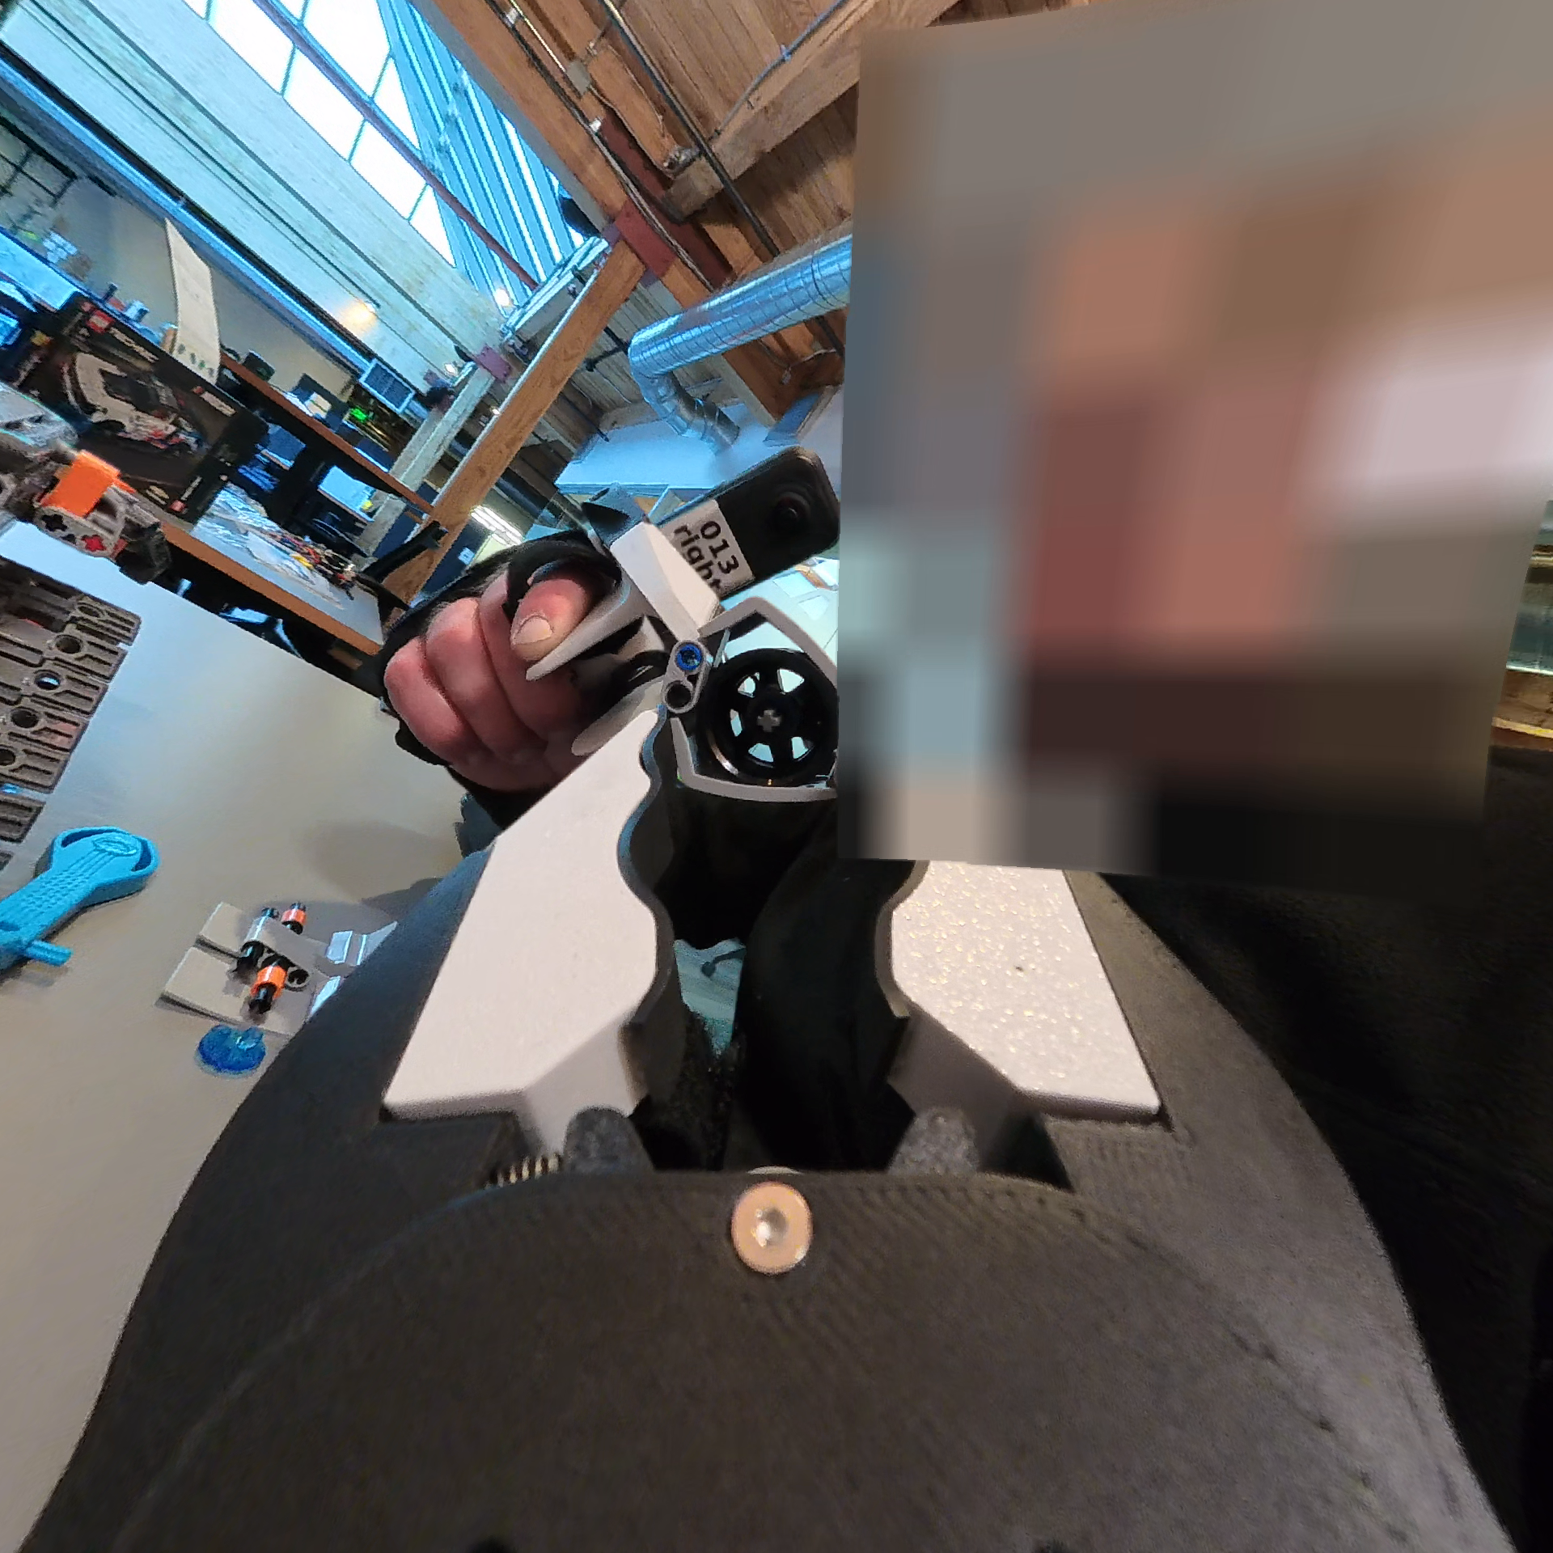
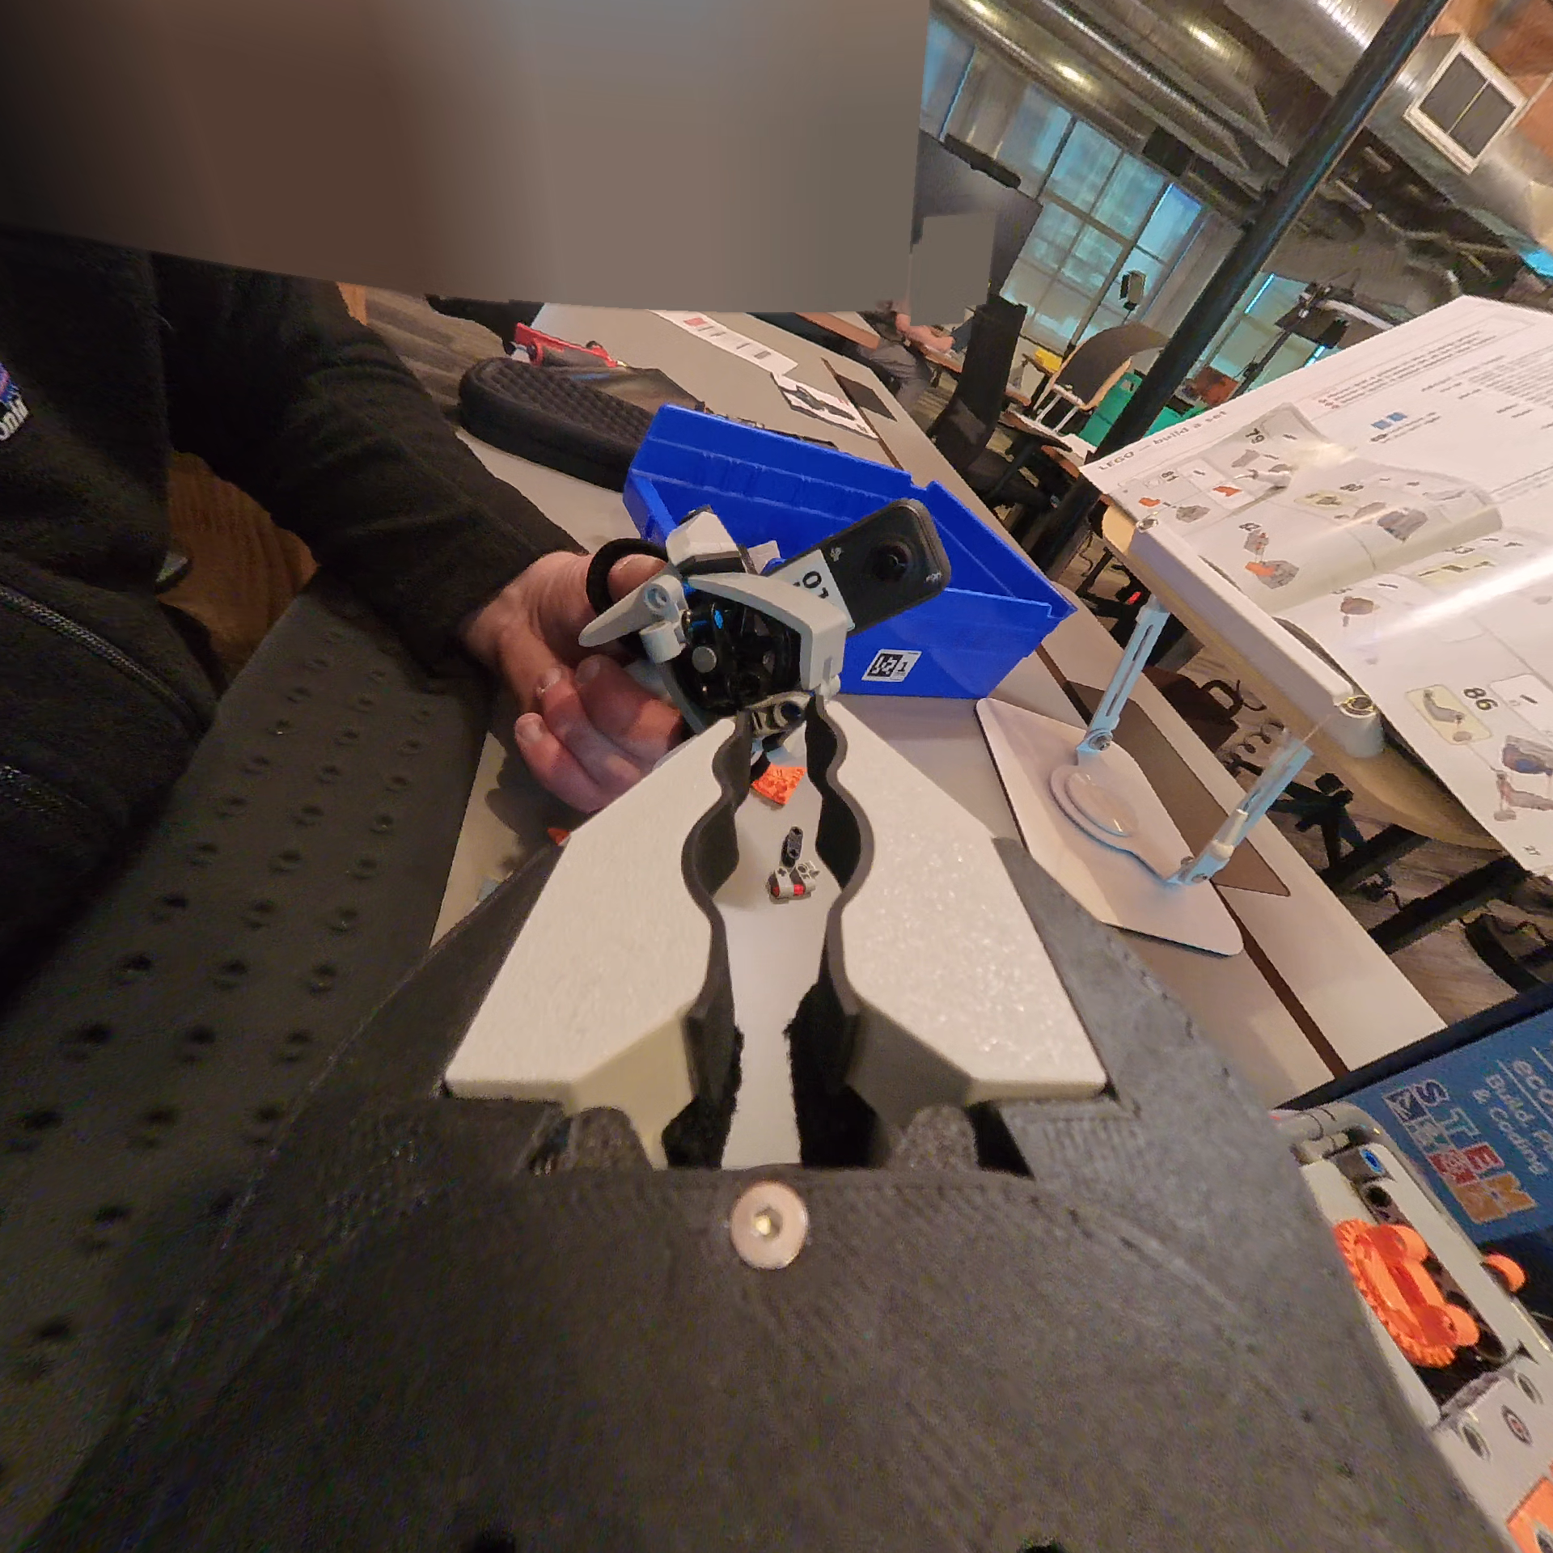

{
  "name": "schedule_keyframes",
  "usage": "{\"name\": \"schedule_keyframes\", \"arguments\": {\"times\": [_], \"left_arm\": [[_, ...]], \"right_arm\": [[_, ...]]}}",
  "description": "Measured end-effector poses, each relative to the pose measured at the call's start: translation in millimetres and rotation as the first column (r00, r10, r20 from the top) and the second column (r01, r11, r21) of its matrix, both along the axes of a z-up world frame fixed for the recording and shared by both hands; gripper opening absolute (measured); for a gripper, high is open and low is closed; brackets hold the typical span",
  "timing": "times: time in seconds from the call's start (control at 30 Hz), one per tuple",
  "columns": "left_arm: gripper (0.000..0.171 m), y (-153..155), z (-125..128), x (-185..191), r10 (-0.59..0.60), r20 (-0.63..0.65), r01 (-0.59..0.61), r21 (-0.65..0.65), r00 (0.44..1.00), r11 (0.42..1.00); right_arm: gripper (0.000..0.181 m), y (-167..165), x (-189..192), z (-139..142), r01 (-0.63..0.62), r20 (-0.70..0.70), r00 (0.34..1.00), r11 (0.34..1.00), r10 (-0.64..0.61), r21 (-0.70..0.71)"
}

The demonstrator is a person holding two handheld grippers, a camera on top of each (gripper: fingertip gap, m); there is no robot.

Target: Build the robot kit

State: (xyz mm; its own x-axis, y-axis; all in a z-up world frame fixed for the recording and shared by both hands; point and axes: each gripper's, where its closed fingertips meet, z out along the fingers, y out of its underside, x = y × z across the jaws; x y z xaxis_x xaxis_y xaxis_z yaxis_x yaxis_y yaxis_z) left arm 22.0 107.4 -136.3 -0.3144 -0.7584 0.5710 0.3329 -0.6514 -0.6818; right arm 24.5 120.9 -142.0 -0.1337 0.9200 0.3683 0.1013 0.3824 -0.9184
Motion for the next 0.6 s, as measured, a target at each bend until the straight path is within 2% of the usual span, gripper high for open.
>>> {"name": "schedule_keyframes", "arguments": {"times": [0.23,0.43,0.6], "left_arm": [[0.043,-1,-5,4,0.005,-0.044,-0.004,0.012,0.999,1.0],[0.043,-5,-1,2,-0.01,-0.027,0.01,0.013,1.0,1.0],[0.044,3,0,0,0.04,-0.041,-0.039,0.02,0.998,0.999]], "right_arm": [[0.011,0,0,-10,-0.035,0.059,0.998,0.998,0.038,-0.049],[0.011,-4,-2,-9,-0.065,0.063,0.996,0.994,0.07,-0.083],[0.012,2,-7,-15,-0.049,0.073,0.996,0.993,0.057,-0.108]]}}
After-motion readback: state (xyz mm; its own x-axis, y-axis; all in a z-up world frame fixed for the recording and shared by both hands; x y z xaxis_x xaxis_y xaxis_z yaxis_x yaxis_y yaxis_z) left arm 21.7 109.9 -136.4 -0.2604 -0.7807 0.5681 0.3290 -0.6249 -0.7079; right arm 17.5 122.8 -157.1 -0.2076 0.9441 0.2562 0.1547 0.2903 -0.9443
